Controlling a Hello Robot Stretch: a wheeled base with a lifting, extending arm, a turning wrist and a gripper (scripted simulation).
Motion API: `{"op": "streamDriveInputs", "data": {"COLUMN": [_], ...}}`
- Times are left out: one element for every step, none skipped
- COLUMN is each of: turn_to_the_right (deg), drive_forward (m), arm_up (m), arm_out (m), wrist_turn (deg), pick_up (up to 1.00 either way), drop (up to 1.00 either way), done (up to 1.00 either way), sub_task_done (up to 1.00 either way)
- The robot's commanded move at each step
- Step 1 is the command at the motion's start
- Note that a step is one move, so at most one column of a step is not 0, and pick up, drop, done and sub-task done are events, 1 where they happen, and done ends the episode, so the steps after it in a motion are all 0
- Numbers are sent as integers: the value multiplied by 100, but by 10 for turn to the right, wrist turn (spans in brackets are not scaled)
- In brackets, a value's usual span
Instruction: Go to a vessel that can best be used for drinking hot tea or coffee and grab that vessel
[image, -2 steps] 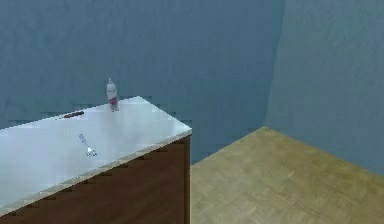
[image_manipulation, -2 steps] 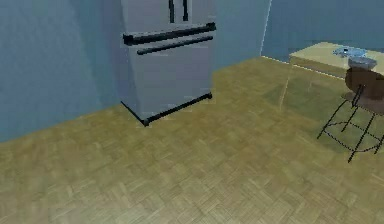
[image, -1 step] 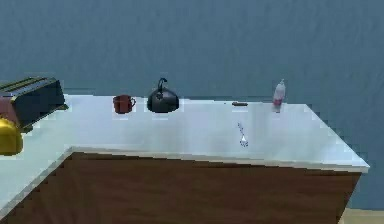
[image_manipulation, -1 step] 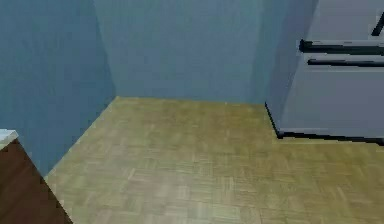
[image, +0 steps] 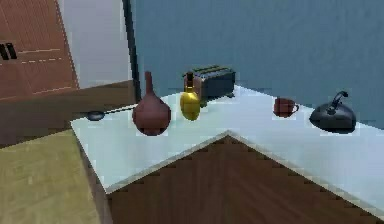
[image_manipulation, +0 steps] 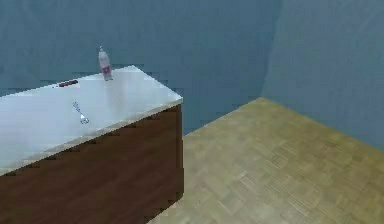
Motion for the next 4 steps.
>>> {"op": "streamDriveInputs", "data": {"turn_to_the_right": [-450,-180,450,420], "drive_forward": [0,0,0,0], "arm_up": [0,0,0,0], "arm_out": [0,0,0,0], "wrist_turn": [0,0,0,0], "pick_up": [0,0,0,0], "drop": [0,0,0,0], "done": [0,0,0,0], "sub_task_done": [0,0,0,0]}}
